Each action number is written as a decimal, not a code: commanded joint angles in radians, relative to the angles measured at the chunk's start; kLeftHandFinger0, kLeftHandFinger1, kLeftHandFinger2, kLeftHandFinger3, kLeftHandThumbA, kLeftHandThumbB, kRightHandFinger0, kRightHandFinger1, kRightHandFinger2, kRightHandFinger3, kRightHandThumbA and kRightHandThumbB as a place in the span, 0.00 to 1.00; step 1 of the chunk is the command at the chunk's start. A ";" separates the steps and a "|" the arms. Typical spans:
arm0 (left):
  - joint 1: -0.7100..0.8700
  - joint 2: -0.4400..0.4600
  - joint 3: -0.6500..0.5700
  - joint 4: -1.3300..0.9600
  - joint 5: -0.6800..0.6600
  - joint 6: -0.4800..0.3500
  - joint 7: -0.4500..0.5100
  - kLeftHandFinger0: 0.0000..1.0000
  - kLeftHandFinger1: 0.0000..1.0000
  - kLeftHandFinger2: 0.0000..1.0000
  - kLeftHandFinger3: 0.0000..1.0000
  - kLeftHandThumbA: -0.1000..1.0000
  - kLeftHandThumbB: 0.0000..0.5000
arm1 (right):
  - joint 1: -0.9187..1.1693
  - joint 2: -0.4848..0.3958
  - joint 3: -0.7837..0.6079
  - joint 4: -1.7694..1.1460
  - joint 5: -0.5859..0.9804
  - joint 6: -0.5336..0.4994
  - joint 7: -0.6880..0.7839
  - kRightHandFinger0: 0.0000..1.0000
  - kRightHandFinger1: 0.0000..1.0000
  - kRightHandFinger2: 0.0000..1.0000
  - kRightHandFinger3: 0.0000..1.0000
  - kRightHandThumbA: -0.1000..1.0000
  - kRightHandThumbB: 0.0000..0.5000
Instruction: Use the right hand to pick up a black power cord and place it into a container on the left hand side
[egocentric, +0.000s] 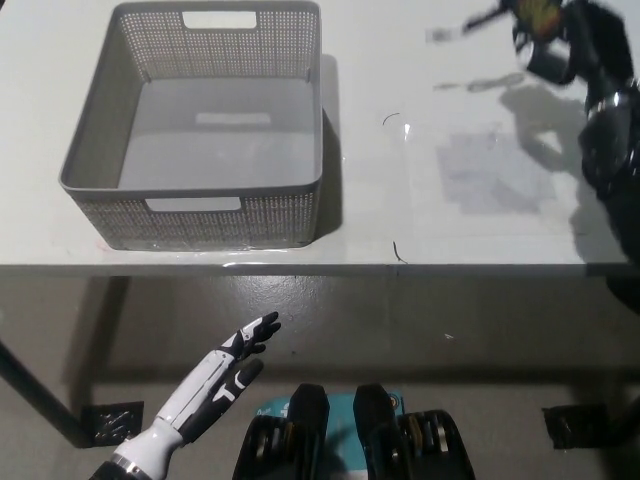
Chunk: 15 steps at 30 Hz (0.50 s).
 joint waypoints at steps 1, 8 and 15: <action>0.000 0.019 0.001 -0.041 0.009 0.020 -0.007 1.00 1.00 1.00 1.00 1.00 0.94 | -0.115 -0.030 -0.026 -0.124 0.011 -0.017 -0.020 0.01 0.30 0.59 0.63 0.00 0.31; 0.005 0.022 -0.002 -0.039 0.007 0.007 -0.010 1.00 1.00 1.00 1.00 0.99 0.90 | -0.104 0.024 -0.027 -0.313 -0.008 0.086 0.030 0.00 0.32 0.67 0.79 0.00 0.31; 0.002 0.034 -0.006 -0.044 0.024 0.003 -0.014 1.00 1.00 1.00 1.00 0.99 0.87 | -0.120 0.127 -0.003 -0.424 -0.012 0.087 0.065 0.02 0.43 0.78 0.85 0.00 0.33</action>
